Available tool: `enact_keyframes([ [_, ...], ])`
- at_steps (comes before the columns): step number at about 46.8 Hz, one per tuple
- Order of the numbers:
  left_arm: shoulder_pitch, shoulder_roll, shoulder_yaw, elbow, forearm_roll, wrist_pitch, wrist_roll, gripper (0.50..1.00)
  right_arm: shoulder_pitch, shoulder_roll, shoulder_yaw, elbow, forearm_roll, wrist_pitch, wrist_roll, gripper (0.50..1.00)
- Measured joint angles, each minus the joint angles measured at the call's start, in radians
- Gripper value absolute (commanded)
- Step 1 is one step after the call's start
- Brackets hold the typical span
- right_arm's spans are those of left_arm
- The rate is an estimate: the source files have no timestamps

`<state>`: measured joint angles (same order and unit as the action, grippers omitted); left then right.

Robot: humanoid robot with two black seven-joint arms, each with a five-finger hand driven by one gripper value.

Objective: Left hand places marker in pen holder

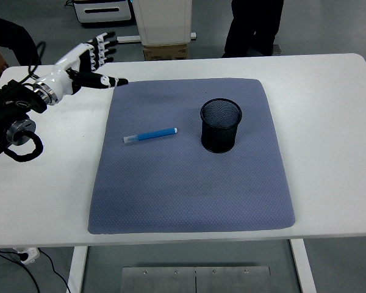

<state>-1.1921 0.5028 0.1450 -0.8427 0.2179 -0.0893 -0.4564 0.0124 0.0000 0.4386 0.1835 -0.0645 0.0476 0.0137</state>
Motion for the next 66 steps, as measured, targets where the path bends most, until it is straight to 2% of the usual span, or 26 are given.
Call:
enact_keyframes([
  [5,-0.038,0.002,0.065,-0.043,0.133,0.004,0.072,1.000,0.000,0.000,0.000,0.000,0.000,0.000,0.000,1.000],
  [15,-0.055,0.010,0.073,-0.050,0.197,0.001,0.082,1.000,0.000,0.000,0.000,-0.001,0.000,0.000,0.000,1.000],
  [22,-0.069,0.001,0.078,-0.050,0.362,-0.016,0.082,1.000,0.000,0.000,0.000,-0.001,0.000,0.000,0.000,1.000],
  [28,-0.073,-0.008,0.084,-0.047,0.523,-0.062,0.082,1.000,0.000,0.000,0.000,-0.001,0.000,0.000,0.000,1.000],
  [34,-0.073,-0.035,0.084,-0.039,0.615,-0.069,0.099,1.000,0.000,0.000,0.000,-0.001,0.000,0.000,0.000,1.000],
  [43,-0.062,-0.081,0.083,-0.002,0.611,-0.062,0.111,1.000,0.000,0.000,0.000,0.000,0.000,0.000,0.000,1.000],
  [66,-0.061,-0.130,0.083,0.064,0.613,-0.057,0.110,1.000,0.000,0.000,0.000,-0.001,0.000,0.000,0.000,1.000],
])
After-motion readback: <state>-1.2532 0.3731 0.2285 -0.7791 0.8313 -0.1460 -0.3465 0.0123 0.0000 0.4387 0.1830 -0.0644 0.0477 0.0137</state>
